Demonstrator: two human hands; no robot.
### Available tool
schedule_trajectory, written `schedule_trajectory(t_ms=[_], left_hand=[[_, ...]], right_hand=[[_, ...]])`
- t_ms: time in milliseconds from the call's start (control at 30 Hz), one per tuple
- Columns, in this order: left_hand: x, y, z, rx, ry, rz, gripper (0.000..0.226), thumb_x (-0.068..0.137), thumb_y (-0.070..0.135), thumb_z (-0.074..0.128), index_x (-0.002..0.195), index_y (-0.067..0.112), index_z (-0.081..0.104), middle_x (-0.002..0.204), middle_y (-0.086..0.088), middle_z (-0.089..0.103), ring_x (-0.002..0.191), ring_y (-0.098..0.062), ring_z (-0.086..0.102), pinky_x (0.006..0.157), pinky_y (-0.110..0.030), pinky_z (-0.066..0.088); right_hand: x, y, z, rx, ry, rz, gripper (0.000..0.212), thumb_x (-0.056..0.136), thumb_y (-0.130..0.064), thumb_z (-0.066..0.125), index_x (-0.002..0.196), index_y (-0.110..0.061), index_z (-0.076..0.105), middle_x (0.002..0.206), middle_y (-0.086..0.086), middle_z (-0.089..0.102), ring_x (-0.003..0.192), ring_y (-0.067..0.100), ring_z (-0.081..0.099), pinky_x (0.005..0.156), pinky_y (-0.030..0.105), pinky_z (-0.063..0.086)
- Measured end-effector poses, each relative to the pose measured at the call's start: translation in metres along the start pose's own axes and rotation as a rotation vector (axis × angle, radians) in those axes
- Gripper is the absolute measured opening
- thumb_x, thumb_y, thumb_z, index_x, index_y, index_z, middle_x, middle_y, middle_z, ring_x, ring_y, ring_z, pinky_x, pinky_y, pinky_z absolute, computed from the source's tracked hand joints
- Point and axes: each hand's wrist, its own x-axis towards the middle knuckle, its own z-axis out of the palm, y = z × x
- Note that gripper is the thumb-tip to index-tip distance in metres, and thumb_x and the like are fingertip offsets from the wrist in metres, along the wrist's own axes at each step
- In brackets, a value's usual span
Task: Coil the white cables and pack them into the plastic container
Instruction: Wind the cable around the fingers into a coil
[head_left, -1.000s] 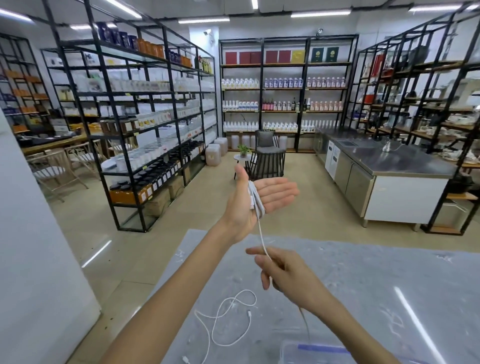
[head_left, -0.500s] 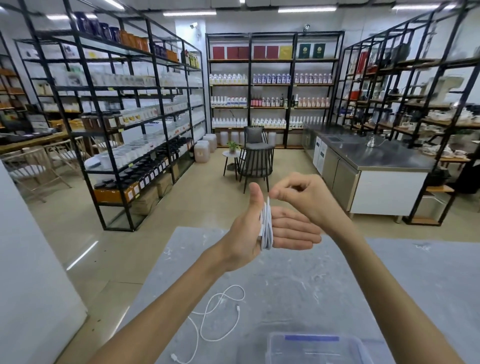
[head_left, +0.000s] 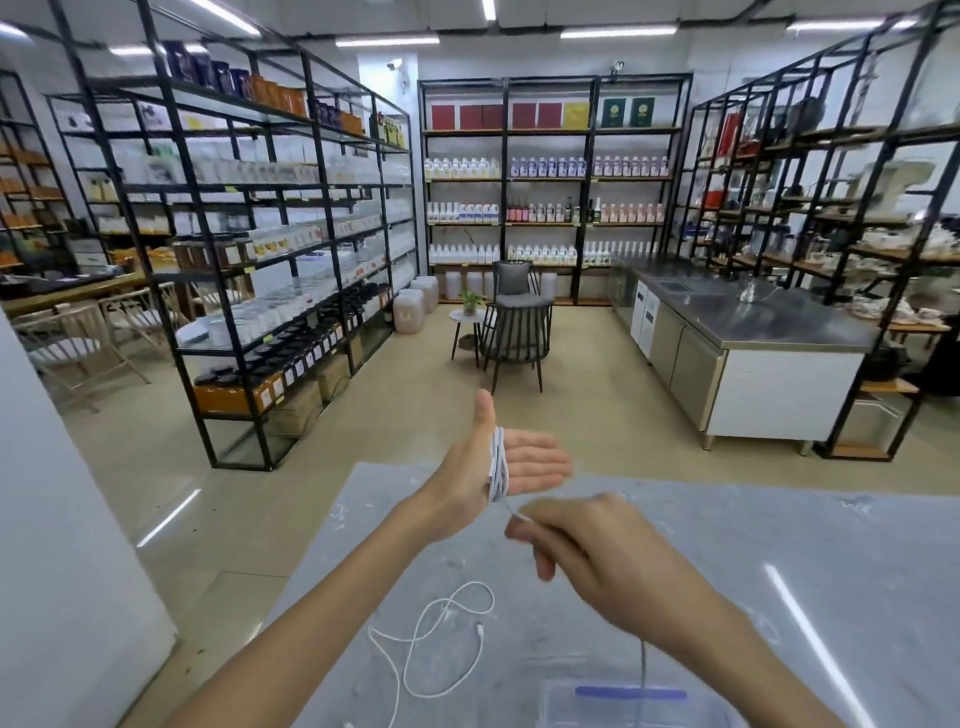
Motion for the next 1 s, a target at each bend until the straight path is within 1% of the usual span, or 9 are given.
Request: schedule_trajectory(t_ms=[100, 200, 367, 433, 533, 667, 800, 900, 1000], left_hand=[[-0.011, -0.003, 0.018, 0.005, -0.120, -0.001, 0.100, 0.083, 0.075, 0.009, 0.111, 0.002, 0.072, 0.097, -0.016, 0.077, 0.092, -0.025, 0.075, 0.078, -0.029, 0.059], [-0.022, -0.001, 0.037, -0.004, -0.229, 0.022, 0.100, 0.086, 0.076, 0.012, 0.119, -0.002, 0.065, 0.111, -0.026, 0.071, 0.107, -0.037, 0.069, 0.090, -0.038, 0.057], [-0.031, 0.023, 0.043, -0.044, -0.444, 0.001, 0.105, 0.085, 0.077, 0.015, 0.121, -0.012, 0.059, 0.112, -0.025, 0.070, 0.104, -0.034, 0.070, 0.090, -0.041, 0.058], [-0.028, 0.037, 0.040, -0.141, -0.376, 0.097, 0.102, 0.087, 0.073, 0.012, 0.120, -0.010, 0.061, 0.114, -0.023, 0.070, 0.105, -0.031, 0.070, 0.090, -0.038, 0.058], [-0.012, 0.048, 0.029, -0.303, -0.138, 0.234, 0.100, 0.092, 0.069, 0.009, 0.131, -0.014, 0.049, 0.127, -0.030, 0.061, 0.118, -0.036, 0.062, 0.098, -0.037, 0.054], [0.001, 0.037, 0.015, -0.264, 0.079, 0.235, 0.096, 0.093, 0.066, 0.011, 0.141, -0.013, 0.035, 0.137, -0.032, 0.052, 0.123, -0.037, 0.058, 0.098, -0.036, 0.053], [-0.002, 0.017, 0.009, -0.020, 0.104, 0.116, 0.094, 0.092, 0.065, 0.004, 0.142, -0.005, 0.041, 0.136, -0.025, 0.056, 0.118, -0.028, 0.063, 0.095, -0.029, 0.054], [-0.014, 0.007, 0.015, -0.017, 0.006, 0.060, 0.093, 0.090, 0.067, 0.002, 0.116, 0.005, 0.066, 0.102, -0.011, 0.076, 0.093, -0.016, 0.074, 0.076, -0.023, 0.059], [-0.028, -0.003, 0.028, -0.020, -0.163, 0.026, 0.103, 0.085, 0.074, 0.005, 0.112, -0.005, 0.067, 0.097, -0.019, 0.074, 0.085, -0.027, 0.075, 0.073, -0.032, 0.060]], right_hand=[[0.011, 0.005, -0.034, -0.201, 0.216, -0.079, 0.023, 0.093, -0.035, 0.050, 0.087, -0.029, 0.071, 0.077, -0.013, 0.069, 0.069, 0.009, 0.055, 0.059, 0.032, 0.046], [0.027, 0.020, -0.057, -0.051, 0.413, -0.085, 0.011, 0.084, -0.040, 0.067, 0.079, -0.034, 0.075, 0.074, -0.016, 0.070, 0.069, 0.005, 0.053, 0.061, 0.025, 0.044], [0.053, 0.044, -0.049, 0.620, 0.200, 0.023, 0.010, 0.079, -0.022, 0.071, 0.079, -0.013, 0.074, 0.077, 0.000, 0.070, 0.071, 0.008, 0.063, 0.068, 0.022, 0.050], [0.052, 0.044, -0.020, 0.707, 0.152, 0.124, 0.017, 0.090, -0.009, 0.063, 0.076, -0.018, 0.067, 0.071, -0.006, 0.064, 0.063, 0.002, 0.057, 0.065, 0.021, 0.048], [0.040, 0.028, 0.029, 0.545, 0.162, 0.188, 0.033, 0.100, -0.017, 0.049, 0.068, -0.022, 0.058, 0.050, -0.013, 0.050, 0.047, 0.000, 0.044, 0.056, 0.023, 0.037], [0.016, 0.002, 0.044, 0.098, -0.001, 0.064, 0.023, 0.101, -0.032, 0.040, 0.118, -0.023, 0.053, 0.075, -0.006, 0.067, 0.071, 0.014, 0.062, 0.070, 0.031, 0.048], [0.010, -0.014, 0.004, -0.336, 0.084, -0.109, 0.020, 0.099, -0.036, 0.045, 0.100, -0.024, 0.062, 0.088, -0.004, 0.067, 0.081, 0.025, 0.065, 0.058, 0.033, 0.047], [0.016, -0.013, -0.030, -0.262, 0.304, -0.217, 0.012, 0.090, -0.025, 0.060, 0.091, -0.021, 0.071, 0.080, -0.002, 0.070, 0.071, 0.023, 0.065, 0.050, 0.034, 0.050], [0.031, 0.005, -0.053, 0.106, 0.463, -0.137, 0.019, 0.096, -0.021, 0.057, 0.099, -0.017, 0.075, 0.074, -0.006, 0.069, 0.067, 0.001, 0.060, 0.060, 0.020, 0.047]])
